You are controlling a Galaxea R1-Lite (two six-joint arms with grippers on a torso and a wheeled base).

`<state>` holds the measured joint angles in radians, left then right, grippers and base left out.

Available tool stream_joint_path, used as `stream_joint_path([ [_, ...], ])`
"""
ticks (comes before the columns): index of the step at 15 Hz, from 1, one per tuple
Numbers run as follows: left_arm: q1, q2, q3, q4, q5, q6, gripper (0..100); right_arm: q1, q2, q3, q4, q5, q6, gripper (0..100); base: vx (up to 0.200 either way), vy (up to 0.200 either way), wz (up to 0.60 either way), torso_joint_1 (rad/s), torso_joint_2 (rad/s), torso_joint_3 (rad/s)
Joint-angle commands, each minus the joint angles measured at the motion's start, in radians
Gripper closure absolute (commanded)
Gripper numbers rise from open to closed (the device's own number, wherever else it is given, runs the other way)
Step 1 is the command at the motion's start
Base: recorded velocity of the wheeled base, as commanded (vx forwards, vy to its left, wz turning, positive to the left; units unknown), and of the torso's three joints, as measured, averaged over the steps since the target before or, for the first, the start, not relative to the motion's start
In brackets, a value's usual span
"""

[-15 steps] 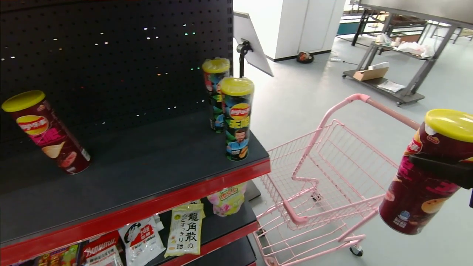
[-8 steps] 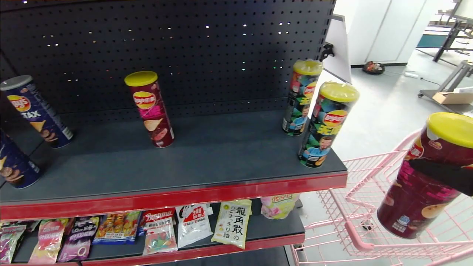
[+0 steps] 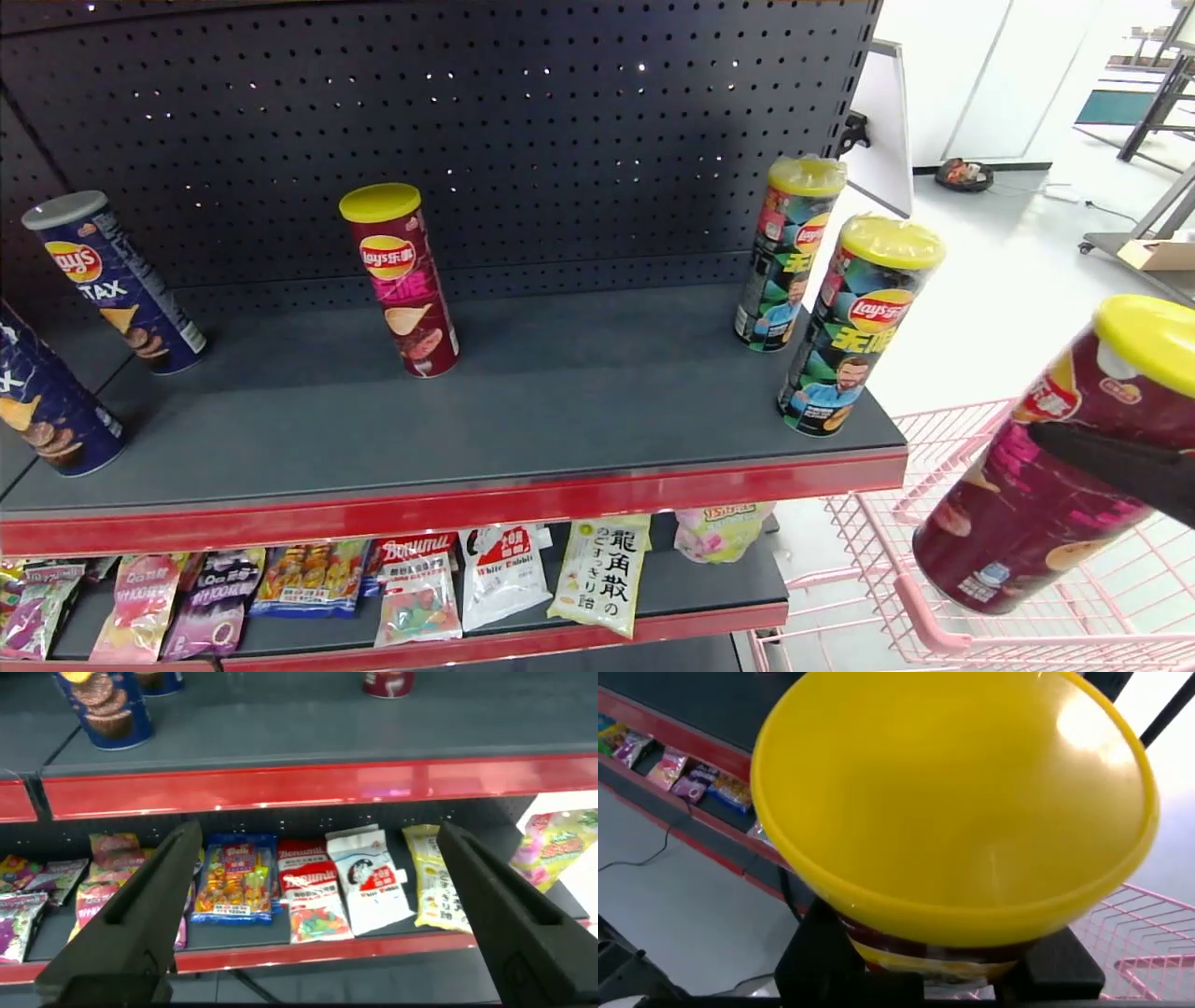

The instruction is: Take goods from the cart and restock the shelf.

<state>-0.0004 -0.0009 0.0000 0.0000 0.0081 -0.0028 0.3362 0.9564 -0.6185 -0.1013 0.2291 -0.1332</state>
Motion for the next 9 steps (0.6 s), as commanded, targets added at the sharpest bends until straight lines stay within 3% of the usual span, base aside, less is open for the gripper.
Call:
stream_joint_path([
  [1,-0.001,0.001,0.0,0.0,0.001,0.0,0,0.029,-0.001,0.016,-0.002,0.002,-0.003,100,0.0,0.2,0.0,0.002,0.0,0.007],
  [9,-0.001,0.001,0.0,0.0,0.001,0.0,0,0.116,0.019,0.0,-0.002,0.021,-0.003,100,0.0,0.2,0.0,0.004,0.0,0.004],
])
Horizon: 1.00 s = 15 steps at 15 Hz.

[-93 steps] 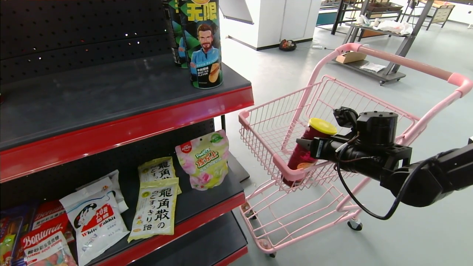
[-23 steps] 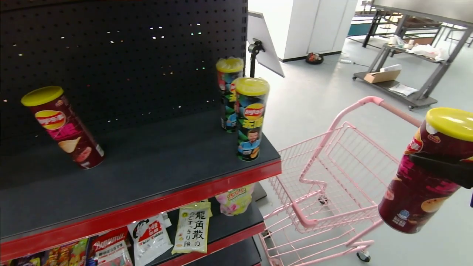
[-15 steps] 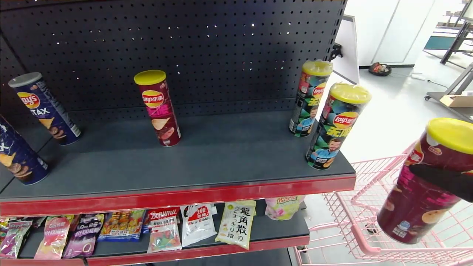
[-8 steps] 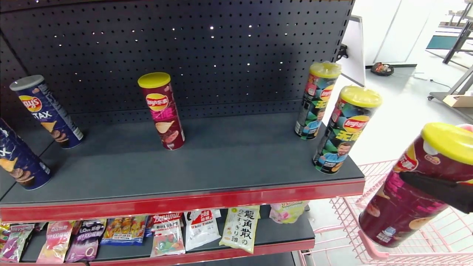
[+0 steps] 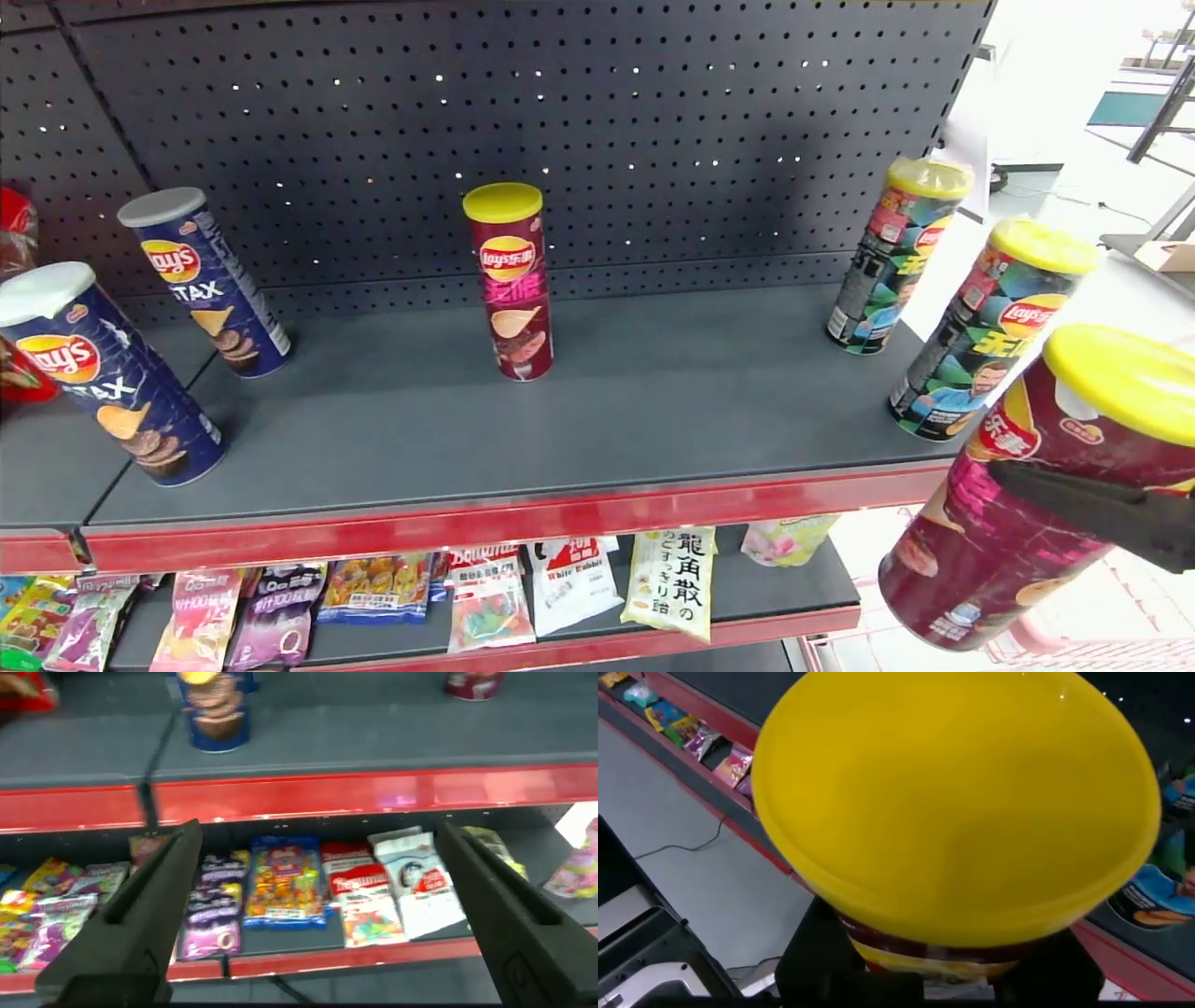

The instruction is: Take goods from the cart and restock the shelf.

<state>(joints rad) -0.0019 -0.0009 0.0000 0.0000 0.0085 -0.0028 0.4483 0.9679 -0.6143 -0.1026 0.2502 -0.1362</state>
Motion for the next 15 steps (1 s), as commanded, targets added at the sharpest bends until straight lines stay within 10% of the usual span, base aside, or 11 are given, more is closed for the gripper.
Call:
stream_joint_path([
  [1,0.0,0.001,0.0,0.0,0.001,0.0,0,0.004,0.012,-0.005,-0.002,0.0,0.0,100,0.0,0.2,0.0,0.012,0.01,-0.002],
  [15,0.0,0.001,0.0,0.0,0.001,0.0,0,0.004,0.041,-0.048,-0.003,0.001,0.001,100,0.071,0.0,0.0,0.0,0.0,0.001],
])
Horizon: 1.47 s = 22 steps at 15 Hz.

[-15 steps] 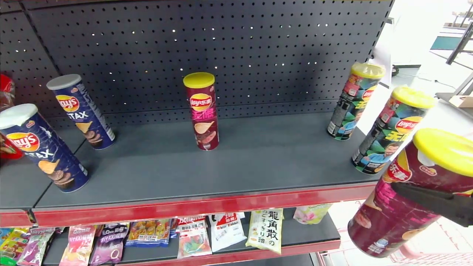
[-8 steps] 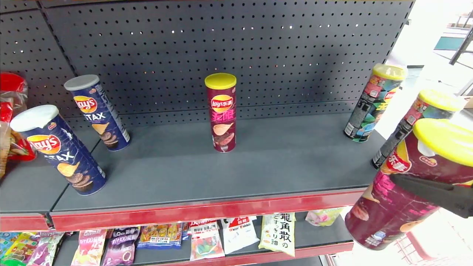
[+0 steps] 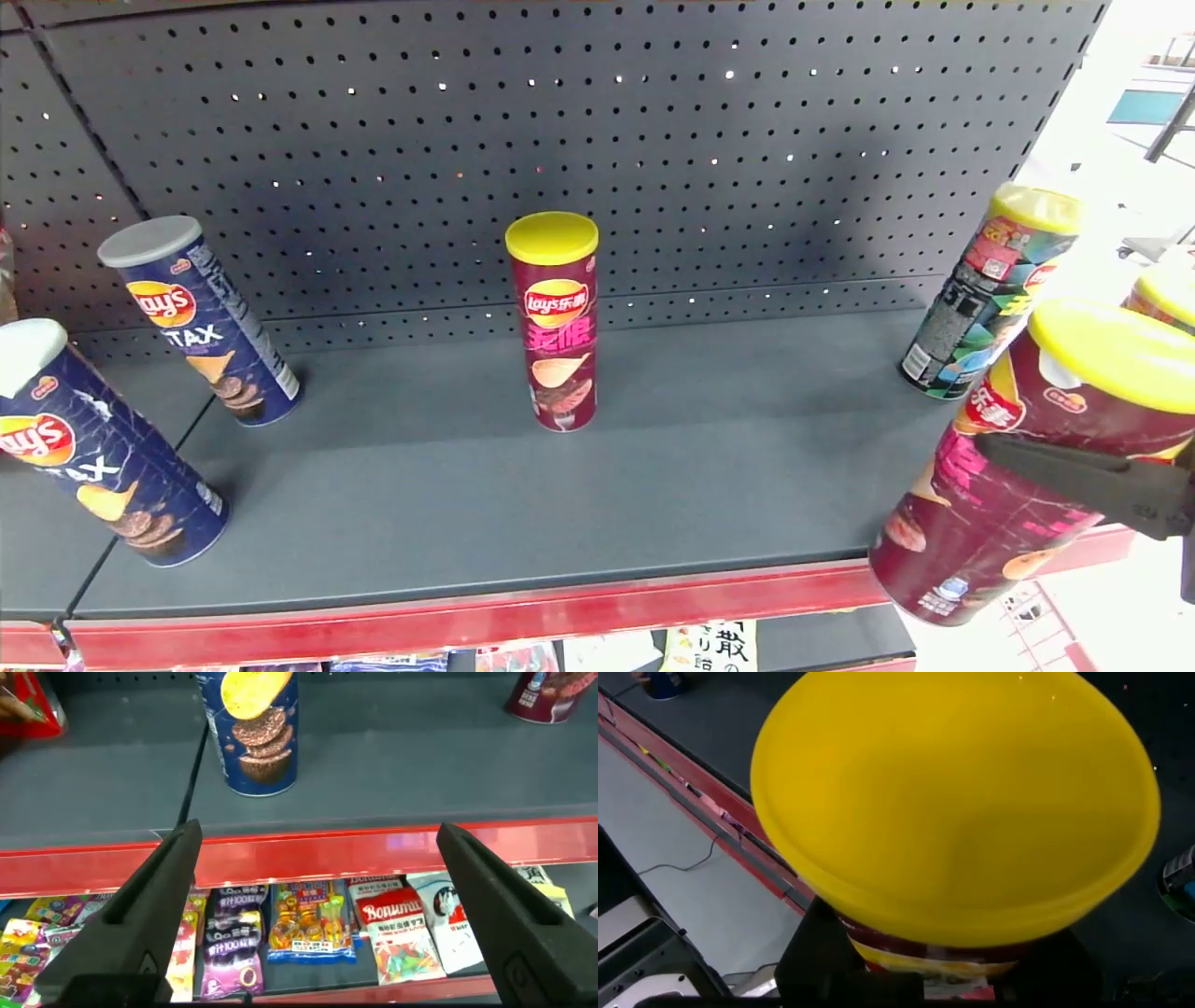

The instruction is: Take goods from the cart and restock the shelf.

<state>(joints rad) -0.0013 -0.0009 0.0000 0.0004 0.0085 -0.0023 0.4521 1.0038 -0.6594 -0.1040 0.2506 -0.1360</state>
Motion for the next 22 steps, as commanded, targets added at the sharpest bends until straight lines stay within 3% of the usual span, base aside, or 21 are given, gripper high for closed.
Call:
stream_joint_path([
  [1,0.0,0.001,0.0,0.0,0.001,-0.001,0,0.0,0.007,-0.011,-0.002,0.001,0.001,100,0.0,0.0,0.0,0.0,0.0,0.0],
  [8,-0.003,0.028,0.0,0.0,-0.002,0.001,0,0.016,0.025,-0.031,-0.002,-0.001,-0.002,100,0.0,0.0,0.0,0.0,0.0,0.0],
  [10,-0.019,0.039,0.0,-0.002,-0.036,0.007,0,0.016,0.033,-0.032,-0.002,-0.001,-0.002,100,0.0,0.0,0.0,0.0,0.0,0.0],
  [11,-0.019,0.036,0.0,-0.005,-0.124,0.058,0,0.017,0.039,-0.042,-0.002,0.001,-0.001,100,0.0,0.0,0.0,0.0,0.0,0.0],
  [12,-0.019,0.036,0.0,-0.017,-0.144,0.088,0,0.026,0.047,-0.052,-0.002,0.001,-0.001,100,0.0,0.0,0.0,0.0,0.0,0.0],
  [16,-0.019,0.042,0.0,-0.019,-0.154,0.097,0,0.034,0.058,-0.094,-0.002,-0.017,-0.001,100,0.0,0.0,0.0,0.0,0.0,0.0],
  [17,-0.023,0.048,-0.002,-0.023,-0.157,0.09,0,0.033,0.053,-0.092,-0.002,-0.017,0.001,100,0.0,0.0,0.0,0.0,0.0,0.0],
  [18,-0.023,0.14,-0.103,-0.023,-0.154,0.031,0,0.033,0.052,-0.085,-0.002,-0.017,0.004,100,0.0,0.0,0.0,0.0,0.0,0.0],
  [19,-0.019,0.326,-0.249,-0.023,-0.128,-0.042,0,0.033,0.047,-0.075,-0.002,-0.017,0.006,100,0.0,0.0,0.0,0.0,0.0,0.0],
  [20,-0.02,0.607,-0.534,-0.023,-0.119,-0.156,0,0.033,0.042,-0.059,-0.002,-0.016,0.007,100,0.0,0.0,0.0,0.0,0.0,0.0],
  [21,-0.06,0.72,-0.617,-0.027,-0.168,-0.143,0,0.033,0.039,-0.051,-0.003,-0.016,0.007,100,0.0,0.0,0.0,0.0,0.0,0.0],
  [22,-0.114,0.768,-0.617,-0.04,-0.237,-0.093,0,0.033,0.038,-0.046,-0.003,-0.016,0.007,100,0.0,0.0,0.0,0.0,0.0,0.0],
])
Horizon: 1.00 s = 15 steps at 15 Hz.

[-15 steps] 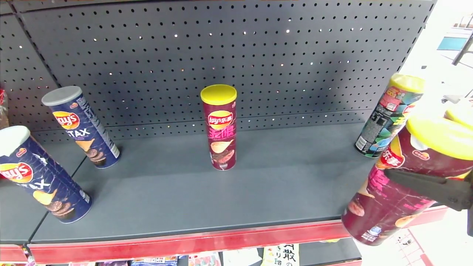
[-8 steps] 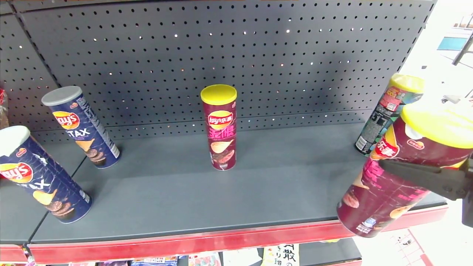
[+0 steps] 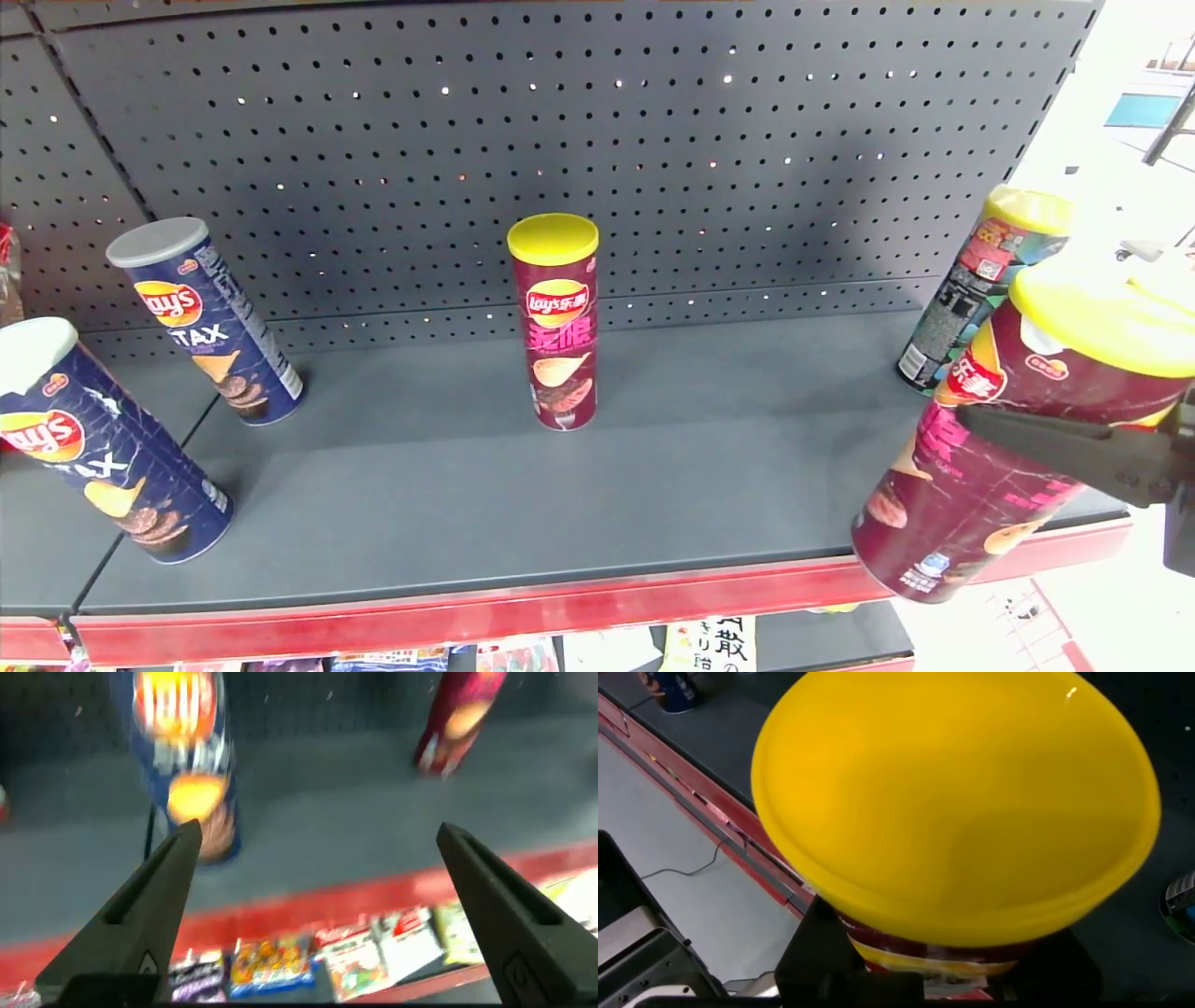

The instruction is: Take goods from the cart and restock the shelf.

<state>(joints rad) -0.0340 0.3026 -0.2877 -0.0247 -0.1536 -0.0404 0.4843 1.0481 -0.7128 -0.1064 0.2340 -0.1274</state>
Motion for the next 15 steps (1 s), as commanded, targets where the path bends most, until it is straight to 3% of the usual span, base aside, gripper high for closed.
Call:
stream_joint_path([
  [1,-0.152,0.518,-0.324,-0.034,-0.185,-0.01,0,0.0,-0.02,0.015,-0.001,0.001,-0.001,100,0.0,0.0,0.0,0.0,0.0,0.0],
  [2,-0.184,0.583,-0.341,-0.037,-0.274,-0.01,0,0.0,-0.022,0.015,-0.001,0.001,-0.001,100,0.0,0.0,0.0,0.0,0.0,0.0],
  [3,-0.205,0.698,-0.389,-0.069,-0.357,0.025,0,-0.003,-0.031,0.024,0.001,-0.001,0.0,100,0.0,0.0,0.0,0.0,0.0,0.0],
  [5,-0.253,0.851,-0.464,-0.112,-0.333,0.088,0,-0.024,-0.048,0.026,0.001,0.001,0.0,100,0.0,0.0,0.0,0.0,0.0,0.0],
  [9,-0.303,1.004,-0.611,-0.113,-0.353,0.094,0,-0.036,-0.059,0.018,-0.001,0.001,0.025,100,0.0,0.0,0.0,0.0,0.0,0.0],
  [11,-0.303,1.043,-0.636,-0.113,-0.359,0.119,0,-0.036,-0.062,0.015,-0.001,0.002,0.038,100,0.0,0.0,0.0,0.0,0.0,0.0],
  [12,-0.303,1.072,-0.636,-0.115,-0.376,0.165,0,-0.036,-0.066,0.022,0.001,0.002,0.04,100,0.0,0.0,0.0,0.0,0.0,0.0],
  [13,-0.3,1.103,-0.637,-0.115,-0.446,0.234,0,-0.036,-0.072,0.024,0.001,0.001,0.04,100,0.0,0.0,0.0,0.0,0.0,0.0],
  [15,-0.285,1.121,-0.634,-0.121,-0.514,0.28,0,-0.036,-0.066,0.015,-0.001,0.001,0.042,100,0.0,0.0,0.0,0.0,0.0,0.0],
])
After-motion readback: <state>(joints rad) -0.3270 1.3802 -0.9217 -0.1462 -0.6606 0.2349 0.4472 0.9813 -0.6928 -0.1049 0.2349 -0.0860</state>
